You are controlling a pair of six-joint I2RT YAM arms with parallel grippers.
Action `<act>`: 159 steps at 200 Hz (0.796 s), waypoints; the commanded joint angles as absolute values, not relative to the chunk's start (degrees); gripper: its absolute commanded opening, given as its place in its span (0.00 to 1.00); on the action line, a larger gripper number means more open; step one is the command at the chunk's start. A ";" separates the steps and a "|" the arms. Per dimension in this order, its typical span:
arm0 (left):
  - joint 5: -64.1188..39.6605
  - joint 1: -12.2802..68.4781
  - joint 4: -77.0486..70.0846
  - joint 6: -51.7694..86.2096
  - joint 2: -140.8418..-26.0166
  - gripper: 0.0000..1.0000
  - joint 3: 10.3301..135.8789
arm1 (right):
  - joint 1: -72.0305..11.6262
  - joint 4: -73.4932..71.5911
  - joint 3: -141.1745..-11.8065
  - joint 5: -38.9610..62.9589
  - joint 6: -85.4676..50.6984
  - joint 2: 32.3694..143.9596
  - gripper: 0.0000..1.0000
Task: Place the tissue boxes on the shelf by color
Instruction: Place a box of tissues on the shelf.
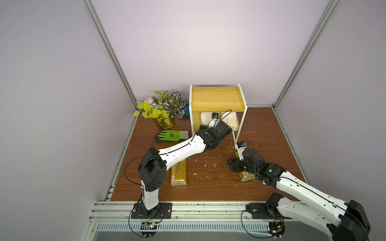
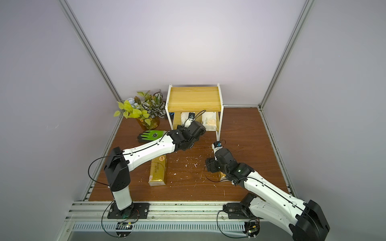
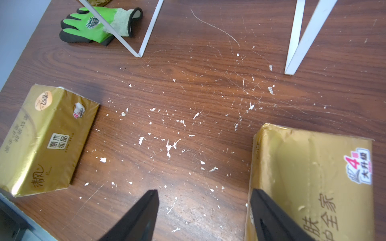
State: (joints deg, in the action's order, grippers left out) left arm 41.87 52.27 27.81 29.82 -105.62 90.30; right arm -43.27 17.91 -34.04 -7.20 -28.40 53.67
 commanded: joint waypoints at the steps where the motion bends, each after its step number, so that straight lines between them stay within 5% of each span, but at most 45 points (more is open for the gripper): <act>1: 43.22 51.10 26.63 27.82 -107.06 1.00 91.61 | -43.09 18.96 -34.52 -7.84 -28.56 52.60 0.77; 159: 39.73 53.17 22.86 24.01 -97.07 1.00 82.45 | -43.15 17.58 -33.44 -6.51 -28.39 53.80 0.77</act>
State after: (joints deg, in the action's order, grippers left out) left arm 40.47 52.25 24.91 25.65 -98.76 83.13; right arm -43.27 18.68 -33.17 -7.03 -28.38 53.39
